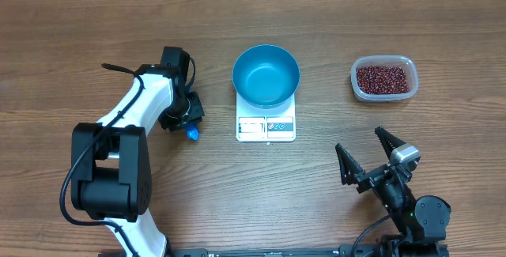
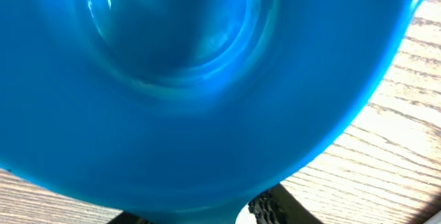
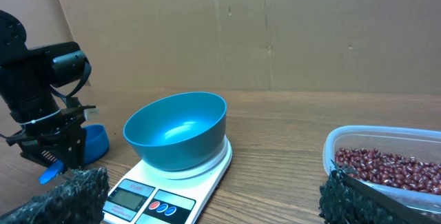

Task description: Scoop item into bowl and weigh 150g on scale

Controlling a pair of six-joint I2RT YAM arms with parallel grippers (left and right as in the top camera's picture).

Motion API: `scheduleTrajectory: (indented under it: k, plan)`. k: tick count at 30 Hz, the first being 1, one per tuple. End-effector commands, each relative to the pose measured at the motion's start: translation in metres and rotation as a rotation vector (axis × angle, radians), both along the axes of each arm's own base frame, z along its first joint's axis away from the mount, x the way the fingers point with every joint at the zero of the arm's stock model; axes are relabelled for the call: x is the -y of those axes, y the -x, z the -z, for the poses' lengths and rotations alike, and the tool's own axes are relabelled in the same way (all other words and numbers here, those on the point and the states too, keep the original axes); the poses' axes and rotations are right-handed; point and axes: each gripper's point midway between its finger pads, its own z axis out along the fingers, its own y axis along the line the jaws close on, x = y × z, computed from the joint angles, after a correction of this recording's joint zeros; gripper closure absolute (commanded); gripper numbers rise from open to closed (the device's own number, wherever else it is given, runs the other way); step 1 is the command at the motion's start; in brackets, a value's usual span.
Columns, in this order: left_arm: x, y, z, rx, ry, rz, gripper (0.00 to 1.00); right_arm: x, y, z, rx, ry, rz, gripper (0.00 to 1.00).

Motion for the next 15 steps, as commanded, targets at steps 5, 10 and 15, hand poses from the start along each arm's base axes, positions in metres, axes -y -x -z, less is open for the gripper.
scheduleTrajectory:
  k: [5, 10, 15]
  plan:
    - [-0.011, -0.005, -0.008, 0.038, -0.053, 0.008, 0.7, -0.002, 0.001, 0.003, -0.004, -0.003, -0.01, 0.0]
    - [-0.011, -0.011, -0.008, 0.063, -0.054, 0.007, 0.66, -0.002, 0.001, 0.003, -0.004, -0.003, -0.01, 0.0]
    - [-0.01, -0.018, -0.009, 0.093, -0.051, 0.012, 0.64, -0.002, 0.001, 0.003, -0.004, -0.003, -0.01, 0.0]
